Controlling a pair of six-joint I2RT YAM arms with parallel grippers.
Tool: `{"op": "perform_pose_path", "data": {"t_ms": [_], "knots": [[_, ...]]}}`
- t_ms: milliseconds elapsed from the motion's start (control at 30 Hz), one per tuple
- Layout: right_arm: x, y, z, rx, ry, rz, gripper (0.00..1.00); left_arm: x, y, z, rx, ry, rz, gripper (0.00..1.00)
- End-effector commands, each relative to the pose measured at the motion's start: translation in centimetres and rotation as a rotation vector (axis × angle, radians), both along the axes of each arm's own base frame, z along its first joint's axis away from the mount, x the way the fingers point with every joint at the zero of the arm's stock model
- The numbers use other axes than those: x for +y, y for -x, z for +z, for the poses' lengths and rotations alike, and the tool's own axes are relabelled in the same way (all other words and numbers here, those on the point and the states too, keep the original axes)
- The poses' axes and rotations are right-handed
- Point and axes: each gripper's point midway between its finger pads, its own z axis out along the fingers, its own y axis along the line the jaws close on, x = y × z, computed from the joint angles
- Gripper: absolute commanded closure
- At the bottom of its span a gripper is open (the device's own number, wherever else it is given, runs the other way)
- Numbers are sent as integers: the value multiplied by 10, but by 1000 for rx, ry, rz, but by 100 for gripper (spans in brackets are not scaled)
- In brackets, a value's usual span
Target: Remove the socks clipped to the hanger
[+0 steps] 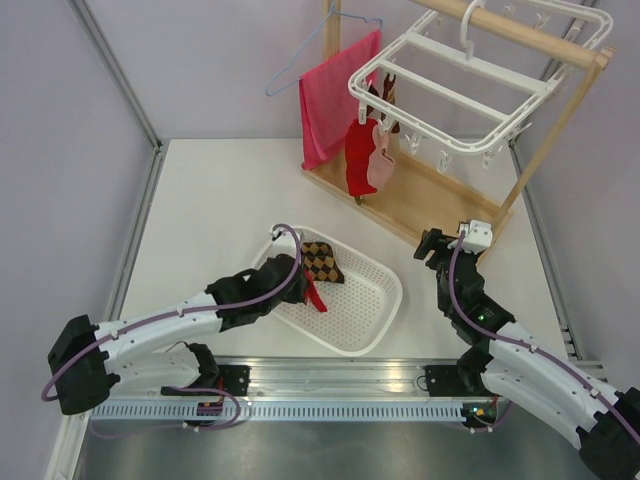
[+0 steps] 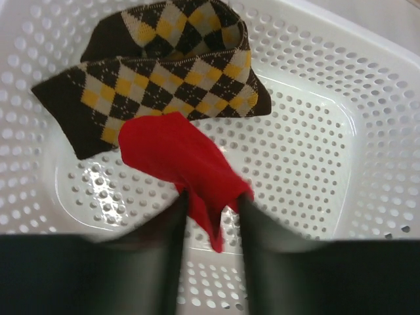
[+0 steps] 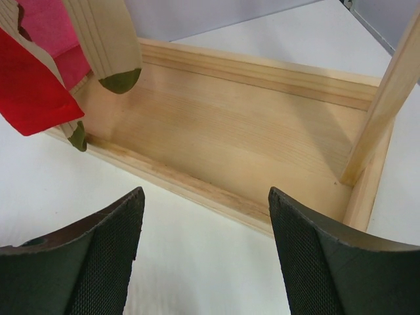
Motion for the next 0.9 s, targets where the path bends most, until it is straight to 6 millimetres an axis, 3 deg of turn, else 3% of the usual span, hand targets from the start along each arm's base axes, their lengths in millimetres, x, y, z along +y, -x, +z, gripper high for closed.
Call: {"op": "perform_pose_path", "data": {"t_ms": [0,33,200,533,733,867], "knots": [[-3,-2,4,-17,-33,-30,20,-1,4,-9,73,47,65,11],[-3,-2,3,-13,-34,-35,20,-1,5,-12,84,40,67,0],[-6,-3,-6,5,-30,-57,19,2,1,-11,83,38,114,0],[-13,-3,-13,4,-44,-74,17,9,-21,19,0,48,175,0],[-15,-6,-17,7,-66,-69,16,-18,-55,56,-80,103,118,0],[-18,-7,-18,6,-73,-64,15,-55,-78,96,-175,169,19,0]]}}
